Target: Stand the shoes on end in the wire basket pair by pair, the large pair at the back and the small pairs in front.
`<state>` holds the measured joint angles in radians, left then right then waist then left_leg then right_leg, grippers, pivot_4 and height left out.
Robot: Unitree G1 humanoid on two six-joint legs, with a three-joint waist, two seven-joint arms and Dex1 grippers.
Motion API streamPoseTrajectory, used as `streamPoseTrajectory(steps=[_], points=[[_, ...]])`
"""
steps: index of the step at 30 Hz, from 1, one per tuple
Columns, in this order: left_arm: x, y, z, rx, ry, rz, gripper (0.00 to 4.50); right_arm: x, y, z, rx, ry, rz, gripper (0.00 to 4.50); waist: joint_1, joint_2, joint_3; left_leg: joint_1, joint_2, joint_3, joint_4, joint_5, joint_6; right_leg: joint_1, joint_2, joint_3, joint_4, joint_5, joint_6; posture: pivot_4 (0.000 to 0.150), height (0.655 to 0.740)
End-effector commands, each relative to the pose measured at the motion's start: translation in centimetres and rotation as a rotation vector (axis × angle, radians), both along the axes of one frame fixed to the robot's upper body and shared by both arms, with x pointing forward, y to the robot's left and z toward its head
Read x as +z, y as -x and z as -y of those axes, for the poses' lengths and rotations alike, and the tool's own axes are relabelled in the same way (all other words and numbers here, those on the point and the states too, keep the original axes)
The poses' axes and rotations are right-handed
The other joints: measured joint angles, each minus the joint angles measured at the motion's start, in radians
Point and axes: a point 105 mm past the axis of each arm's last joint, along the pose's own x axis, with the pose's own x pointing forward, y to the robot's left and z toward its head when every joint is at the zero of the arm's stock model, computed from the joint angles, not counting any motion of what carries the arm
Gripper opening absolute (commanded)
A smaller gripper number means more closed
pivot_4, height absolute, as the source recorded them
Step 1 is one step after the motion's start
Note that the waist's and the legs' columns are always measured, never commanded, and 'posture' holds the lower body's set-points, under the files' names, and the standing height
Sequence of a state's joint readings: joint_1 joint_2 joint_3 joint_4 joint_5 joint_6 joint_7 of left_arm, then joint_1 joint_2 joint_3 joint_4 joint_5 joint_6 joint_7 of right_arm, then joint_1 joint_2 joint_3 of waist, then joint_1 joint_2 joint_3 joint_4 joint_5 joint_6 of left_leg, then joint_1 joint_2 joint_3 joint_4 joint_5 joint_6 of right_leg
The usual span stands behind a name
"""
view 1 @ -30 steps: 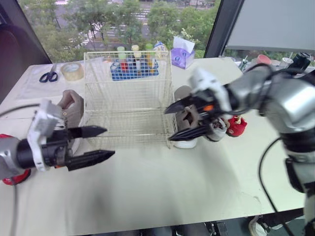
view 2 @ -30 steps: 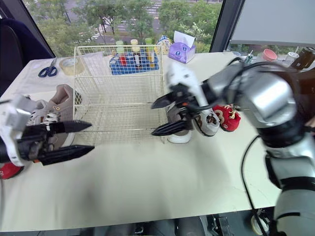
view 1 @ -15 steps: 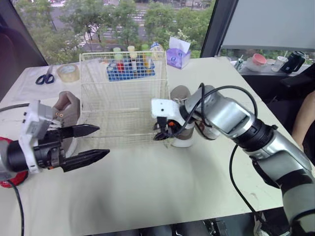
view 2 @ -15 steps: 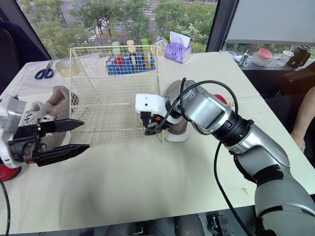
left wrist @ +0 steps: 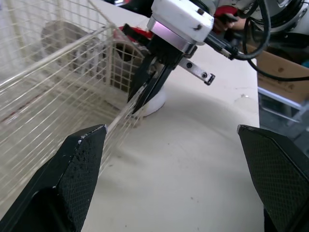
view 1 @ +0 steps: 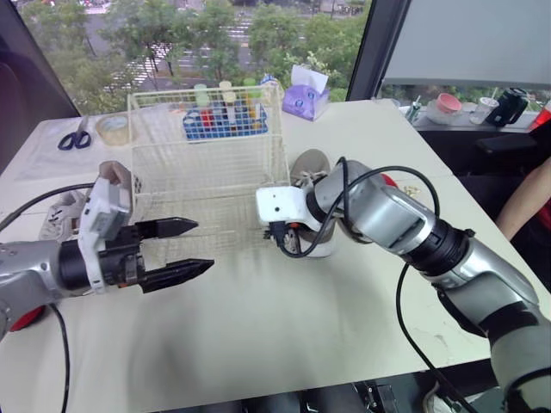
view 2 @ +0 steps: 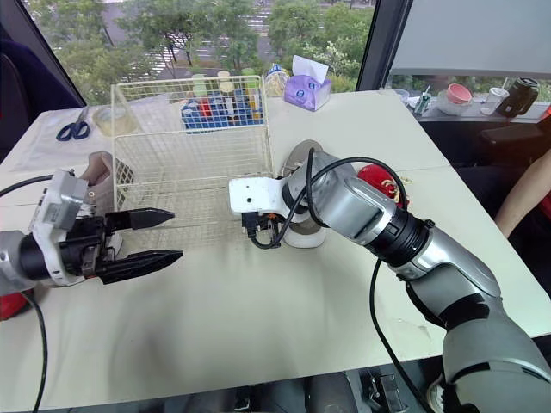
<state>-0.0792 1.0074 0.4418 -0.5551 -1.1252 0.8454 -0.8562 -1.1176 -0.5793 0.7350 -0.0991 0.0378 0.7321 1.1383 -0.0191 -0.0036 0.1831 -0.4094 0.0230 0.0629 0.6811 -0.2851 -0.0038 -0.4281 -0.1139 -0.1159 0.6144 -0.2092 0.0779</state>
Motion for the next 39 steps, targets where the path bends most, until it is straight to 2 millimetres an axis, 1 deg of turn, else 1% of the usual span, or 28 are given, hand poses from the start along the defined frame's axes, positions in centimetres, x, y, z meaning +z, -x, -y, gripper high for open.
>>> streamPoseTrajectory(steps=[1,5,7,9,12,14,15,16,18,20,21,22,23,24,25,26,27,28,29,30,31,32,33,34,36,39], points=[[0.5,-0.1,0.1,-0.013,0.000,0.034,4.50,1.0,0.7,-1.4,0.077,-0.021,0.056,0.09,-0.001,0.000,0.000,0.000,0.000,0.001,0.000,0.001,-0.003,0.000,0.000,0.000,0.000,0.000,0.000,0.150,0.7400],[0.4,-0.2,0.0,-0.011,-0.008,0.033,4.50,0.8,1.3,-1.8,0.071,-0.035,0.023,0.09,0.000,0.000,0.000,0.000,0.001,0.002,0.000,0.002,-0.004,0.000,0.000,0.000,0.000,0.000,0.000,0.150,0.7400],[0.3,-0.3,0.0,-0.010,-0.014,0.034,4.50,0.7,0.9,-1.8,0.049,-0.035,0.032,0.09,0.000,0.000,0.000,0.000,0.002,0.002,0.000,0.000,-0.001,0.000,0.000,0.000,0.000,0.000,0.000,0.150,0.7400],[0.3,-0.3,0.2,-0.016,-0.014,0.034,4.50,0.9,0.7,-1.8,0.038,-0.040,0.039,0.67,0.001,0.000,0.000,0.000,0.002,0.002,0.000,0.000,0.001,0.000,0.001,0.000,0.000,0.000,0.000,0.150,0.7400],[0.6,-0.2,0.3,-0.027,0.001,0.035,4.50,2.0,0.6,-1.8,0.010,-0.091,0.039,1.98,0.002,0.000,0.000,0.000,0.003,0.001,0.000,0.000,0.001,0.000,0.001,0.000,0.000,0.000,0.000,0.150,0.7400],[1.3,-0.3,0.1,-0.033,0.043,0.027,4.50,3.9,1.0,-1.2,0.005,-0.118,0.054,3.03,0.007,0.000,0.000,0.000,0.003,0.001,0.000,0.000,0.000,0.000,0.001,0.000,0.000,0.000,0.000,0.150,0.7400],[1.7,-0.3,-0.1,-0.036,0.085,0.015,4.50,5.5,1.4,-1.4,-0.010,-0.184,0.051,3.54,0.009,0.000,0.000,0.000,0.003,0.001,0.000,0.000,0.000,0.000,0.001,0.000,0.000,0.000,0.000,0.150,0.7400],[1.7,-0.4,-0.3,-0.036,0.114,-0.005,4.50,7.7,1.9,-1.6,-0.029,-0.282,0.024,4.00,0.008,0.000,0.000,0.000,0.003,0.001,0.000,0.000,0.001,0.000,0.001,0.000,0.000,0.000,0.000,0.150,0.7400],[1.6,-0.3,-0.4,-0.043,0.123,-0.038,4.50,11.3,2.9,-1.4,-0.076,-0.481,-0.057,4.00,0.006,0.000,0.000,0.000,0.004,0.001,0.000,0.000,0.001,0.000,0.001,0.000,0.000,0.000,-0.001,0.150,0.7400],[1.7,-0.1,-0.1,-0.051,0.123,-0.051,4.50,13.5,3.4,-0.6,-0.115,-0.609,-0.101,4.00,0.006,-0.001,0.000,0.000,0.004,0.001,0.000,0.000,0.001,0.000,0.001,0.000,0.000,0.001,-0.001,0.150,0.7400],[1.9,-0.1,0.1,-0.051,0.136,-0.052,4.50,14.9,3.3,0.1,-0.152,-0.696,-0.105,4.00,0.007,-0.001,0.000,0.000,0.004,0.001,0.000,0.000,0.001,0.000,0.002,0.000,0.000,0.001,-0.001,0.150,0.7400],[2.1,0.0,0.1,-0.048,0.145,-0.053,4.50,15.7,3.2,0.6,-0.179,-0.754,-0.108,4.00,0.009,-0.002,-0.001,0.000,0.004,0.001,0.000,0.000,0.001,0.000,0.002,0.000,0.000,0.001,-0.001,0.150,0.7400],[2.5,0.2,1.2,-0.054,0.188,-0.053,4.50,17.0,2.7,2.7,-0.243,-0.888,-0.082,4.00,0.011,-0.003,-0.001,0.000,0.005,0.000,0.000,-0.001,0.001,0.001,0.001,0.000,0.000,0.001,-0.001,0.150,0.7400],[2.5,0.4,2.0,-0.055,0.209,-0.055,4.50,17.3,2.2,4.8,-0.337,-0.991,-0.093,4.00,0.014,-0.003,-0.002,0.000,0.005,0.000,0.000,-0.001,0.001,0.001,0.001,0.000,0.000,0.001,-0.001,0.150,0.7400],[2.4,0.8,2.7,-0.057,0.218,-0.067,4.50,17.0,1.4,6.9,-0.430,-1.063,-0.052,4.26,0.016,-0.004,-0.002,0.000,0.004,-0.001,0.000,-0.001,0.001,0.001,0.000,0.000,-0.001,0.001,-0.001,0.150,0.7400],[1.9,1.3,3.5,-0.061,0.216,-0.081,4.50,15.7,0.6,8.9,-0.541,-1.092,-0.014,4.26,0.020,-0.006,-0.004,0.000,0.004,-0.001,0.001,-0.001,0.002,0.002,-0.001,0.000,-0.001,0.001,-0.001,0.150,0.7400],[1.4,1.7,4.0,-0.057,0.203,-0.094,4.50,14.3,0.1,10.2,-0.626,-1.093,0.040,4.26,0.025,-0.010,-0.006,0.000,0.003,-0.001,0.001,-0.002,0.003,0.003,-0.002,0.000,-0.002,0.001,-0.001,0.150,0.7400],[0.9,2.3,4.7,-0.062,0.233,-0.138,4.50,12.5,0.0,11.2,-0.703,-1.104,0.070,4.26,0.026,-0.012,-0.008,0.000,0.003,-0.001,0.001,-0.003,0.004,0.003,-0.002,0.000,-0.002,0.001,-0.001,0.150,0.7400],[0.6,2.8,5.1,-0.062,0.257,-0.172,4.50,11.3,0.0,11.7,-0.749,-1.114,0.083,4.26,0.026,-0.012,-0.008,0.001,0.002,0.000,0.001,-0.003,0.004,0.003,-0.003,0.000,-0.002,0.001,-0.001,0.150,0.7400],[-0.3,3.7,5.6,-0.073,0.260,-0.229,4.50,9.7,0.0,12.2,-0.811,-1.114,0.126,4.26,0.024,-0.010,-0.008,0.001,0.001,0.001,-0.001,-0.003,0.004,0.003,-0.004,0.002,-0.003,0.001,-0.001,0.150,0.7400],[-1.4,4.3,5.7,-0.059,0.240,-0.269,4.50,8.2,0.1,12.2,-0.858,-1.112,0.141,4.26,0.020,-0.008,-0.006,0.001,0.001,0.003,-0.002,-0.002,0.002,0.001,-0.004,0.003,-0.002,0.001,-0.001,0.150,0.7400],[-2.7,4.4,5.6,-0.018,0.210,-0.292,4.50,6.6,0.4,11.9,-0.878,-1.081,0.175,4.26,0.010,-0.006,-0.006,0.001,0.001,0.004,-0.001,0.000,-0.001,0.000,-0.004,0.004,0.000,0.001,-0.001,0.150,0.7400],[-3.6,4.4,5.5,0.016,0.186,-0.302,4.50,5.4,0.7,11.5,-0.883,-1.052,0.200,4.26,0.004,-0.004,-0.006,0.001,0.002,0.007,-0.004,0.001,-0.002,-0.002,-0.003,0.005,0.000,0.001,0.000,0.150,0.7400],[-4.3,4.1,5.1,0.063,0.165,-0.284,4.50,4.3,0.8,11.1,-0.911,-1.074,0.183,4.26,0.000,-0.002,-0.006,0.003,0.001,0.009,-0.005,0.001,-0.002,-0.002,-0.001,0.007,0.000,0.000,-0.001,0.150,0.7400],[-5.0,3.6,4.7,0.114,0.133,-0.244,4.50,3.0,0.7,10.9,-0.969,-1.105,0.182,4.26,0.002,-0.003,-0.006,0.006,0.001,0.012,-0.009,0.001,-0.002,-0.002,0.001,0.008,-0.001,0.000,-0.001,0.150,0.7400],[-5.5,3.0,4.2,0.150,0.089,-0.193,4.50,1.8,0.2,9.6,-0.990,-1.108,0.189,4.26,0.008,-0.002,-0.006,0.009,0.005,0.012,-0.014,0.005,-0.005,-0.001,0.004,0.008,-0.002,-0.005,-0.003,0.150,0.7400]])
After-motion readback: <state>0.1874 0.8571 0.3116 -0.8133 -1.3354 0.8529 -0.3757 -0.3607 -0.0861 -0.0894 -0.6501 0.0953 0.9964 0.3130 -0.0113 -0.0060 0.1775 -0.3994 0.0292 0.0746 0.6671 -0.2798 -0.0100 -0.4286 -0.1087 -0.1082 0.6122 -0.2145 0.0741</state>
